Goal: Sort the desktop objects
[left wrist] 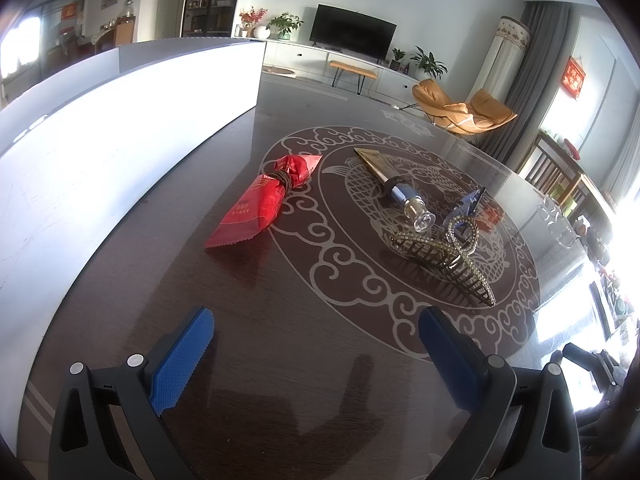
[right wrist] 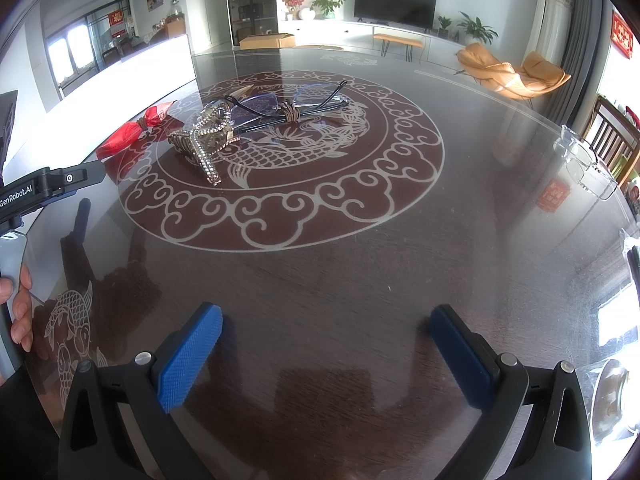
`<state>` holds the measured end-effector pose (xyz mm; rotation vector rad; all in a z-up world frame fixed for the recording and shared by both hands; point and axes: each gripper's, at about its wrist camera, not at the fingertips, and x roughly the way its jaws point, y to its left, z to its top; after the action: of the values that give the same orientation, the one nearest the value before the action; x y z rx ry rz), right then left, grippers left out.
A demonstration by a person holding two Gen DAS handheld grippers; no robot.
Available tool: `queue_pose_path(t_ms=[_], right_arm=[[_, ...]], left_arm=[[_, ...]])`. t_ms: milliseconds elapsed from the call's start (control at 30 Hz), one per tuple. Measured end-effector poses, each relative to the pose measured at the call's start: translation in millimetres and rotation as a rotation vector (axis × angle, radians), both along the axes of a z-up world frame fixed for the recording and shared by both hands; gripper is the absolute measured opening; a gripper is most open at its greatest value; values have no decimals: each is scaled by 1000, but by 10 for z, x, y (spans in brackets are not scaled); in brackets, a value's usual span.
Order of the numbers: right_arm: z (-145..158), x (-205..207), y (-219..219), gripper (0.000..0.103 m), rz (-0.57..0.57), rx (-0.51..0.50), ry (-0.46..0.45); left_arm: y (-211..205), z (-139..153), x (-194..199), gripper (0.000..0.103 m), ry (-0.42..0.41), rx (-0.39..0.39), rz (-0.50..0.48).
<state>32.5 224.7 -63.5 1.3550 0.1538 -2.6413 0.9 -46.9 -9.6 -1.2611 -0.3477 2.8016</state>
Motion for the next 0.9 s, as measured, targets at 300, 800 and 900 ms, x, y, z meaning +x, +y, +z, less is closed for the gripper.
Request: queue_pose_path(t_ms=[300, 800, 900], right_arm=[[0, -2, -9, 103, 0, 0, 0], [-1, -2, -8, 103, 0, 0, 0], [0, -2, -11, 103, 0, 0, 0]], left_arm=[[-1, 0, -3, 103, -1, 0, 0], [-461, 130, 134, 103, 54, 194, 99], [-378, 149, -19, 103, 40, 158, 42]])
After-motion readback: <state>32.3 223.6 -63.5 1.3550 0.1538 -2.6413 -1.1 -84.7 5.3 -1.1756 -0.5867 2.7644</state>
